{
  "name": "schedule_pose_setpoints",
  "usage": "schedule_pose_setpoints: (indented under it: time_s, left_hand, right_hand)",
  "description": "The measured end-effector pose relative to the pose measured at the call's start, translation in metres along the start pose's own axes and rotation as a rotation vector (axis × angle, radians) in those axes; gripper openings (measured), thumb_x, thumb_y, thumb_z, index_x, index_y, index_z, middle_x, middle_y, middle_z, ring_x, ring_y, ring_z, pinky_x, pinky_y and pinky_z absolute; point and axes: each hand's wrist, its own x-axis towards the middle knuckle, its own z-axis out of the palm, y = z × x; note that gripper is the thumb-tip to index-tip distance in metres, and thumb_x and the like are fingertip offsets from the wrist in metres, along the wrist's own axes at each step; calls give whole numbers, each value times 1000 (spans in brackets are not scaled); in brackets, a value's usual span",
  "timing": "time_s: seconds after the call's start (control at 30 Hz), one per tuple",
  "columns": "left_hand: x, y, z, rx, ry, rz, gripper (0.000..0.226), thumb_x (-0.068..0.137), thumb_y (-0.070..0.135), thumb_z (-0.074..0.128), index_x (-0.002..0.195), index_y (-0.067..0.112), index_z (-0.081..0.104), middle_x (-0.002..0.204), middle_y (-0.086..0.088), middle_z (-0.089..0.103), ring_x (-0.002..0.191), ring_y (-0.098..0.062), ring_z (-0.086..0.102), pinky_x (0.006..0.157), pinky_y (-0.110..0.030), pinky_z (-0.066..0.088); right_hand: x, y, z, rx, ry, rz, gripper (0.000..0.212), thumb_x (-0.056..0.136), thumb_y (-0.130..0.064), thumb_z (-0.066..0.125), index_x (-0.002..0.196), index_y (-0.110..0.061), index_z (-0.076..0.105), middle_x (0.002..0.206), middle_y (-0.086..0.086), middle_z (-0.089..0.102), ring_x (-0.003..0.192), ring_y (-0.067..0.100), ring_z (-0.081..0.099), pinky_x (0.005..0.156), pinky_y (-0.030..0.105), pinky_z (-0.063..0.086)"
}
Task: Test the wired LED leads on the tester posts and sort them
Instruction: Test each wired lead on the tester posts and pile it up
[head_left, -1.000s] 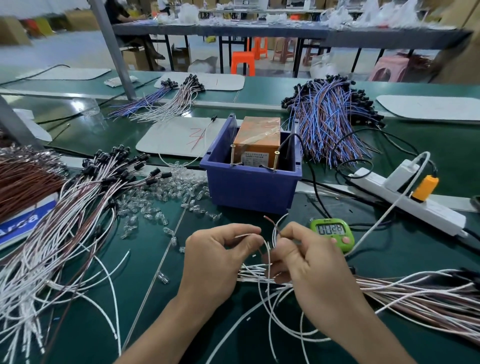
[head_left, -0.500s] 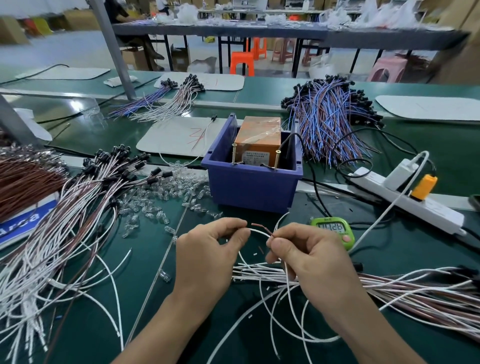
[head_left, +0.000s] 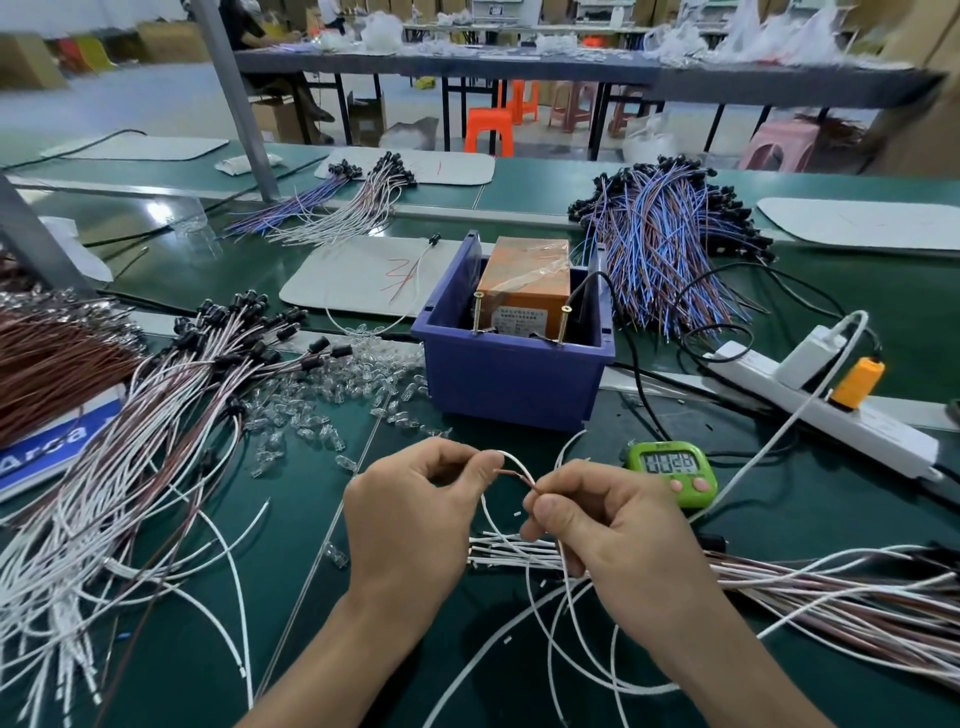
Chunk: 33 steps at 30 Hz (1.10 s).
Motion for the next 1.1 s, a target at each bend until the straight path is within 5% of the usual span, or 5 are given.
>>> schedule_pose_setpoints:
  time_s: [0.37,0.57,0.77,0.97,1.1]
  left_hand:
    - [0,-4,2,-225,-93,-97,13,84,27,84,77,37,80,70,20,74,64,0,70,60,-8,48]
    - [7,3,-2,-613,-320,-313,7,80,27,84,87,24,83,80,-7,79,71,-20,76,70,-21,57]
    - [2,6,0,-712,-566,-331,23,88,28,73,90,6,81,80,-17,73,68,-20,63,68,-27,53]
    - [10,18,-8,-754,-343,-435,27,99,27,58,78,17,72,79,-14,77,66,-21,72,60,-21,54]
    - [32,23,-11,-618,-197,-423,39,104,23,57,69,22,76,53,-3,60,43,-12,51,45,-17,43]
  right_hand:
    - [-1,3,5,-31,-43,-43,26,95,-5,68,83,-28,76,74,5,76,50,14,53,49,27,46]
    - [0,4,2,-19,-7,-99,19,94,-12,69,87,-28,76,77,5,76,64,38,64,52,28,51]
    - [-5,-1,4,28,-46,-167,14,90,-15,72,86,-27,77,78,6,76,64,15,67,56,20,50]
    - [-8,-23,-5,-204,174,-226,18,88,-20,77,83,-37,79,66,-5,72,53,6,60,52,15,44]
    - [1,-51,-25,-464,383,-304,9,85,-34,72,83,-40,79,65,-21,69,58,3,62,52,19,47]
